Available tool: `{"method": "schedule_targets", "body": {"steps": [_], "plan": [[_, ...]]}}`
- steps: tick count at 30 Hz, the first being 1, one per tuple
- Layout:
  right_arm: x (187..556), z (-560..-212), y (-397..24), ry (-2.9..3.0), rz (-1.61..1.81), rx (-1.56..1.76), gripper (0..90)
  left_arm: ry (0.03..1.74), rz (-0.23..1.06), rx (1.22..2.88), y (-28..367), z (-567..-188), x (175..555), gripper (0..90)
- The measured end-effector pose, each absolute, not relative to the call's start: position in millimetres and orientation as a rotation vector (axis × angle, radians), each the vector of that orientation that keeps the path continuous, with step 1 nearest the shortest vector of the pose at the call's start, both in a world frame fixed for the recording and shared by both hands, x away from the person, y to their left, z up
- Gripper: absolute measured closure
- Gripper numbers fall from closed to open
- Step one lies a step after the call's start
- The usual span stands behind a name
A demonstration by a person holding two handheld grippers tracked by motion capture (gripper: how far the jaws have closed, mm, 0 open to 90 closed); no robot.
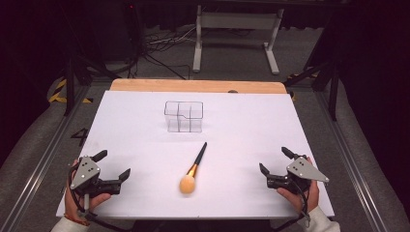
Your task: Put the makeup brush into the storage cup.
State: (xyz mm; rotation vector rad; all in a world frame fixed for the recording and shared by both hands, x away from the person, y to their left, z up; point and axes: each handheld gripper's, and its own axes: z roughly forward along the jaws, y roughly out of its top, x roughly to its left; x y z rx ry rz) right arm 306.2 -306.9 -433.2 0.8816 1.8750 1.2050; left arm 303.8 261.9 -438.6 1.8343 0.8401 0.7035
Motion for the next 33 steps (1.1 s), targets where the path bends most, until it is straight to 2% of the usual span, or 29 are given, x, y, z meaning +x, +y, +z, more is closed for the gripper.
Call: {"method": "schedule_targets", "body": {"steps": [9, 21, 25, 33], "plan": [[305.6, -433.7, -309.5, 1.888, 1.199, 0.901, 7.4, 0.826, 0.69, 1.858, 259.2, -439.0, 303.5, 2.8], [309.8, -437.6, -311.7, 1.922, 1.191, 0.928, 7.1, 0.891, 0.617, 1.885, 252.1, -436.2, 311.4, 4.1], [310.1, -437.4, -313.2, 1.916, 1.197, 0.939, 7.1, 0.909, 0.627, 1.92, 247.7, -435.0, 314.3, 4.4], [307.8, -438.0, -313.0, 1.92, 1.189, 0.937, 7.0, 0.935, 0.561, 1.977, 239.9, -434.4, 322.9, 5.4]]}}
